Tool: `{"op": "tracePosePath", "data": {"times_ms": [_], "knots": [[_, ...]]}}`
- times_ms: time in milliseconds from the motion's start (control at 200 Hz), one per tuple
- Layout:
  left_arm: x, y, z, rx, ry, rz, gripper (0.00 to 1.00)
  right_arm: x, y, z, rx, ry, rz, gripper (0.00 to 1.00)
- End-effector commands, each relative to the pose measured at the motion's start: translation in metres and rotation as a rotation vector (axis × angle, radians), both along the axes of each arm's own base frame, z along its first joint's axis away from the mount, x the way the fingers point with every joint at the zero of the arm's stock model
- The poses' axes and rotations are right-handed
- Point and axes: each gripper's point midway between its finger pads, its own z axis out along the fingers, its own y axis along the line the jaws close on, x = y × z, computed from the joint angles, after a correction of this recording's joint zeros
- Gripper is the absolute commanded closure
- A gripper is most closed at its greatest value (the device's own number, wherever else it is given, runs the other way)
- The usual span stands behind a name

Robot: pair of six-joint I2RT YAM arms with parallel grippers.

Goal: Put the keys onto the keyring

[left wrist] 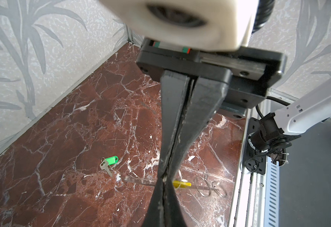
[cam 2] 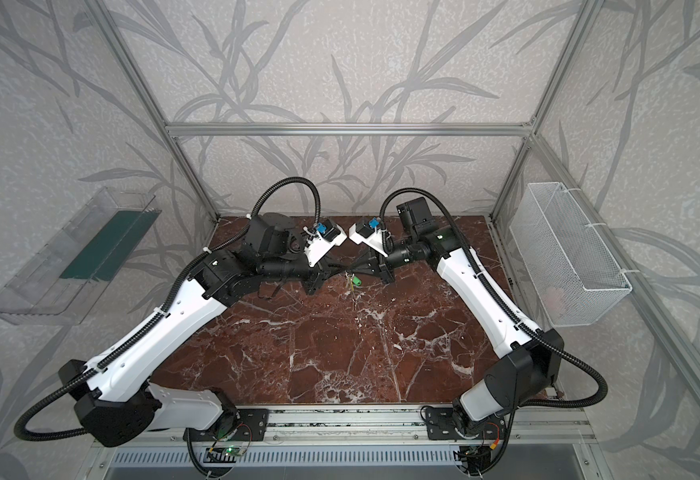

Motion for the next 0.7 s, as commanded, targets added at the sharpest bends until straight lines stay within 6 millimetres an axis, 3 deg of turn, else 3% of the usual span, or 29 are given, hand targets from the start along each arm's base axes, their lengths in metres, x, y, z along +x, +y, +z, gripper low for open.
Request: {"op": "tracePosePath", "data": {"times_ms": [0, 140, 460, 695], "knots": [[-0.002, 0.001, -0.005, 0.004, 0.003, -0.006, 1.0, -0.011, 0.0, 0.022, 0.063, -0.019, 0.004, 1.0], [0.001, 0.003, -0.003, -0.026, -0.016, 0.021, 1.0, -0.009, 0.0, 0.02, 0.084, 0.0, -0.026, 1.0], [0.001, 0.004, 0.007, -0.116, -0.063, 0.045, 1.0, -0.009, -0.003, 0.009, 0.098, 0.036, -0.069, 0.74], [0.001, 0.006, 0.013, -0.164, -0.086, 0.057, 1.0, -0.004, -0.008, 0.0, 0.089, 0.05, -0.126, 0.65]]}}
